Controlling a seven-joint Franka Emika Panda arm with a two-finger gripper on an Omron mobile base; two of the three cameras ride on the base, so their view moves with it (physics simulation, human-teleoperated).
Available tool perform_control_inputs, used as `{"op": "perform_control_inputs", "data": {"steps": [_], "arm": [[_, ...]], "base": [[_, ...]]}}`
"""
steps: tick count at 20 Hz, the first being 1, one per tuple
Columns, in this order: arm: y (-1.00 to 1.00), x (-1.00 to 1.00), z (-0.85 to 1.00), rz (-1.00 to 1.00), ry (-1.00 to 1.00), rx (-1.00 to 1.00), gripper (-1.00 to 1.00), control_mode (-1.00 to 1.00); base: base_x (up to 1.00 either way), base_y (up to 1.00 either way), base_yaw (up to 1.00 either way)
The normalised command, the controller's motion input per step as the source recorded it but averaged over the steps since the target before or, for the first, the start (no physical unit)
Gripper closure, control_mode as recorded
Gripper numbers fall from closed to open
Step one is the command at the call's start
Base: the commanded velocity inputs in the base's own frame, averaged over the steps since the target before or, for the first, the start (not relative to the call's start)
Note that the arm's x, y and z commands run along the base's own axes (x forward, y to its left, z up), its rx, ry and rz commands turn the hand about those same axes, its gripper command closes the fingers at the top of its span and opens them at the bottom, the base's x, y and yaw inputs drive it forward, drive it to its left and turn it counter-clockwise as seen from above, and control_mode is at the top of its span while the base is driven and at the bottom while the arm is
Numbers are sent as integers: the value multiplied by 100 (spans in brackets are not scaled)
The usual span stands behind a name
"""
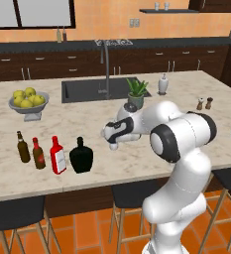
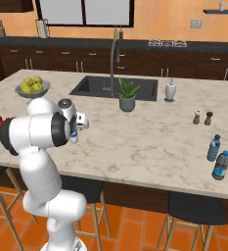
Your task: Move the plastic bottles in the middle to the plastics group, and the glass bottles in the middle to the glass group.
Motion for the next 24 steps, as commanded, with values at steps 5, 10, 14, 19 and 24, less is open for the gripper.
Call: {"op": "perform_control_inputs", "data": {"steps": [5, 10, 14, 19, 24], "arm": [[0, 9, -12, 0, 0, 0, -100, -100], [0, 8, -8, 0, 0, 0, -100, -100], [0, 0, -9, 1, 0, 3, 100, -100], [-4, -4, -5, 1, 0, 3, 100, -100], [-39, -29, 15, -10, -1, 0, 100, -100]], "base": [[0, 0, 0], [0, 0, 0], [0, 0, 0], [0, 0, 0], [0, 0, 0]]}}
